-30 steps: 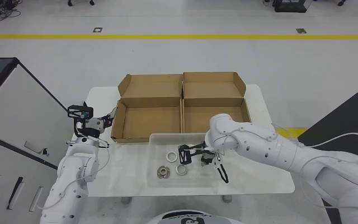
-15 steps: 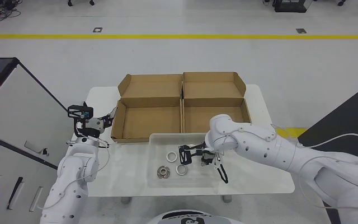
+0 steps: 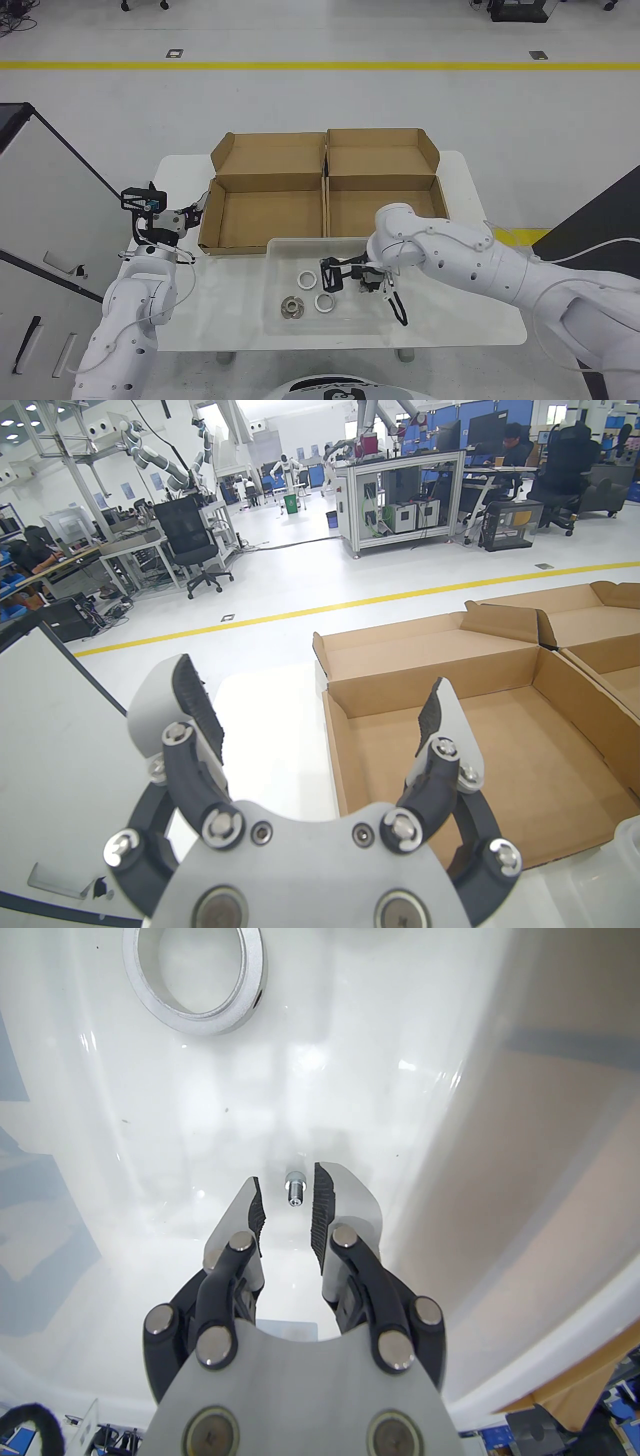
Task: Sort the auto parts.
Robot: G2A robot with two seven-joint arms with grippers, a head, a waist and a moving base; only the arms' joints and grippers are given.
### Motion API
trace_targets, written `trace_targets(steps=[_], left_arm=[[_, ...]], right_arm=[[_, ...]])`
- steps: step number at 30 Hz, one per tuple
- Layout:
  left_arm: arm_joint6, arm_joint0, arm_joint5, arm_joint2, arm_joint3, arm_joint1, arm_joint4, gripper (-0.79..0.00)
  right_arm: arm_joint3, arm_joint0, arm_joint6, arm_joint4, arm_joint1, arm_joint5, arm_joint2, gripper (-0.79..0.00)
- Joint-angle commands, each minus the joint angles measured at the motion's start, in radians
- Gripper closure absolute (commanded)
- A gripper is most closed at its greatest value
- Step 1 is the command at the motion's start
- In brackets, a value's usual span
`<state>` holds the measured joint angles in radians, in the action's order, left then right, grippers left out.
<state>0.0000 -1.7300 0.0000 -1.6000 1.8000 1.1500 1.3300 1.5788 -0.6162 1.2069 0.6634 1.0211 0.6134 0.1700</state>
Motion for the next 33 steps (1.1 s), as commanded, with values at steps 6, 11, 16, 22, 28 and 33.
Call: trace_targets(steps=[6, 11, 16, 22, 28, 33], left_arm=[[0.000, 0.000, 0.000, 0.000, 0.000, 0.000, 0.000, -0.785], [0.000, 0.000, 0.000, 0.000, 0.000, 0.000, 0.000, -0.785], [0.000, 0.000, 0.000, 0.000, 0.000, 0.000, 0.000, -0.785], [0.000, 0.000, 0.000, 0.000, 0.000, 0.000, 0.000, -0.785], [0.000, 0.000, 0.000, 0.000, 0.000, 0.000, 0.000, -0.785], [0.000, 0.000, 0.000, 0.000, 0.000, 0.000, 0.000, -0.785]], right_arm=[[-0.006, 0.001, 0.003, -0.003, 0.002, -0.003, 0.000, -0.092], [-0.007, 0.000, 0.003, -0.001, 0.003, -0.002, 0.000, 0.000], [-0.008, 0.010, -0.002, 0.000, 0.001, 0.002, 0.000, 0.000], [0.022, 0.057, -0.001, -0.036, -0.017, 0.001, 0.000, 0.000], [0.115, 0.153, -0.010, -0.121, -0.062, 0.010, 0.003, 0.000], [0.197, 0.216, -0.026, -0.209, -0.116, 0.026, 0.040, 0.000]])
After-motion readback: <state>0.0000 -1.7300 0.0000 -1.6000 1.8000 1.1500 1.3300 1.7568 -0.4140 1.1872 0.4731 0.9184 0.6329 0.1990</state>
